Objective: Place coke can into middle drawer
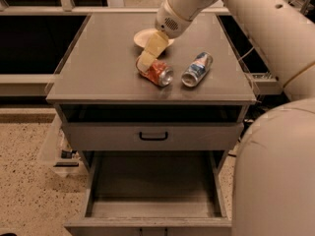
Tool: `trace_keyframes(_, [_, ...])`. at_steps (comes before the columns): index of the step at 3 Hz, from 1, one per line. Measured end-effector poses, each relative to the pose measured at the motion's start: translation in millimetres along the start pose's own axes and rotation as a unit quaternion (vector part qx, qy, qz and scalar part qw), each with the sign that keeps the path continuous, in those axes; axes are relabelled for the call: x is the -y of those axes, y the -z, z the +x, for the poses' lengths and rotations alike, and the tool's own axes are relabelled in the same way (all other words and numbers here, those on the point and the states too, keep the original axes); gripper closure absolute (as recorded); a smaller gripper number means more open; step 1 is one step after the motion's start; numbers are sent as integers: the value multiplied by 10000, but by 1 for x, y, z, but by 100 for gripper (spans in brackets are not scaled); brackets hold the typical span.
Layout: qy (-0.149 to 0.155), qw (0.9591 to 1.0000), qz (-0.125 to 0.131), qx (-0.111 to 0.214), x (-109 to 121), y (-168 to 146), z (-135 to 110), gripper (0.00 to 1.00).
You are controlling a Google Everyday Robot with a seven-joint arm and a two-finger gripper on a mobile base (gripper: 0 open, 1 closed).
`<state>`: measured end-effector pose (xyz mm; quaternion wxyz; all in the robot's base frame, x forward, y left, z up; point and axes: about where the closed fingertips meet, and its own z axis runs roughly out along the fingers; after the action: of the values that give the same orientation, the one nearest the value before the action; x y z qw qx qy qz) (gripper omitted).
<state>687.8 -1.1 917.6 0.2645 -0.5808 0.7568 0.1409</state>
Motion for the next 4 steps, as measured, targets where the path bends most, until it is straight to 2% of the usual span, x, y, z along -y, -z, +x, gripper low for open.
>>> trace_keyframes(1, [-132, 9996, -228, 31, -4, -26, -6, 0])
trace_keyframes(2, [-262, 9990, -361, -31, -9, -49, -2, 0])
trace_keyframes(3, [-542, 9974, -430, -186, -17, -66, 21, 0])
trace_keyframes(4, [-564, 9970, -481, -235, -21, -71, 26, 18])
